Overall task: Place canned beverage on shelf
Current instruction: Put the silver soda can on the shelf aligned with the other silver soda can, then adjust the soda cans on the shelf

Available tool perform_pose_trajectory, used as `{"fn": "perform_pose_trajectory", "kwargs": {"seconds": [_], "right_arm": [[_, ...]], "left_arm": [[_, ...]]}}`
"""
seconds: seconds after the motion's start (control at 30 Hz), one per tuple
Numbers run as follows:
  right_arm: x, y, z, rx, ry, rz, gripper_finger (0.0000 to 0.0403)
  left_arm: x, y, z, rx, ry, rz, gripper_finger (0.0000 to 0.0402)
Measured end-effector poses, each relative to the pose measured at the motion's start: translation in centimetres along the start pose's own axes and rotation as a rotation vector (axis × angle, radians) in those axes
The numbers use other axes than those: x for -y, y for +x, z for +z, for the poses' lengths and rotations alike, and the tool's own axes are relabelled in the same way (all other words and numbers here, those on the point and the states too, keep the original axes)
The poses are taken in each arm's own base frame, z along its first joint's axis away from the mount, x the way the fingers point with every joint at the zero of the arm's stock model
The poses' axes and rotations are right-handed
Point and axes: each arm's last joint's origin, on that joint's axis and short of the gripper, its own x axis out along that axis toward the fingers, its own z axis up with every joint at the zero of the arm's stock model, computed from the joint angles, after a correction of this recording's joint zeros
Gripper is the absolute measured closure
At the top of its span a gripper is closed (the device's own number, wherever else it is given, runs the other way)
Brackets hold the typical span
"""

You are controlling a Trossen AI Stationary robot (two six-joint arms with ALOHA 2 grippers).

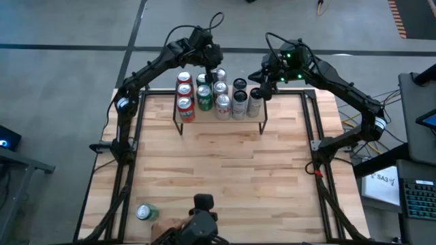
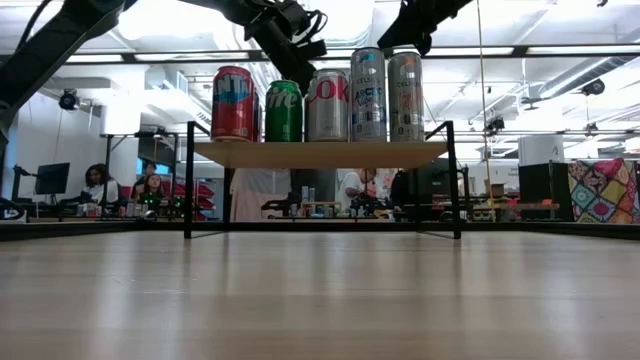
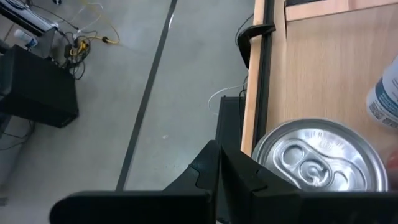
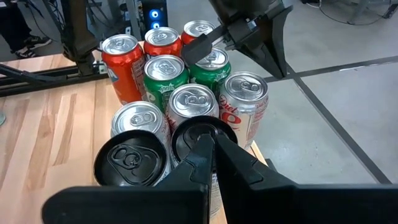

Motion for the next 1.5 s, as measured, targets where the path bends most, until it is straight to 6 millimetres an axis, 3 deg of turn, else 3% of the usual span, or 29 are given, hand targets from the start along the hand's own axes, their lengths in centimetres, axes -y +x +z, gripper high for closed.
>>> {"fn": "perform_pose_trajectory", "kwargs": {"seconds": [0.67, 0.87, 0.97, 1.2, 1.5], "right_arm": [[0.0, 0.0, 0.0, 0.000, 0.008, 0.000, 0.0394], [0.0, 0.0, 0.0, 0.000, 0.022, 0.000, 0.0394], [-0.2, -0.2, 0.0, -0.001, 0.025, 0.002, 0.0394], [-1.7, -0.5, 0.0, -0.026, 0.025, 0.048, 0.0394], [-4.7, -1.5, -0.3, -0.011, -0.001, 0.128, 0.0394]], "left_arm": [[0.9, -0.2, -0.1, -0.051, 0.014, -0.059, 0.0402], [0.5, -2.2, 1.0, -0.021, -0.012, -0.053, 0.0402], [0.6, -3.8, 1.4, 0.021, -0.047, -0.147, 0.0402], [3.3, -7.0, 2.8, 0.125, -0.076, -0.330, 0.0402], [9.2, -9.0, 5.6, 0.133, 0.024, -0.399, 0.0402]]}}
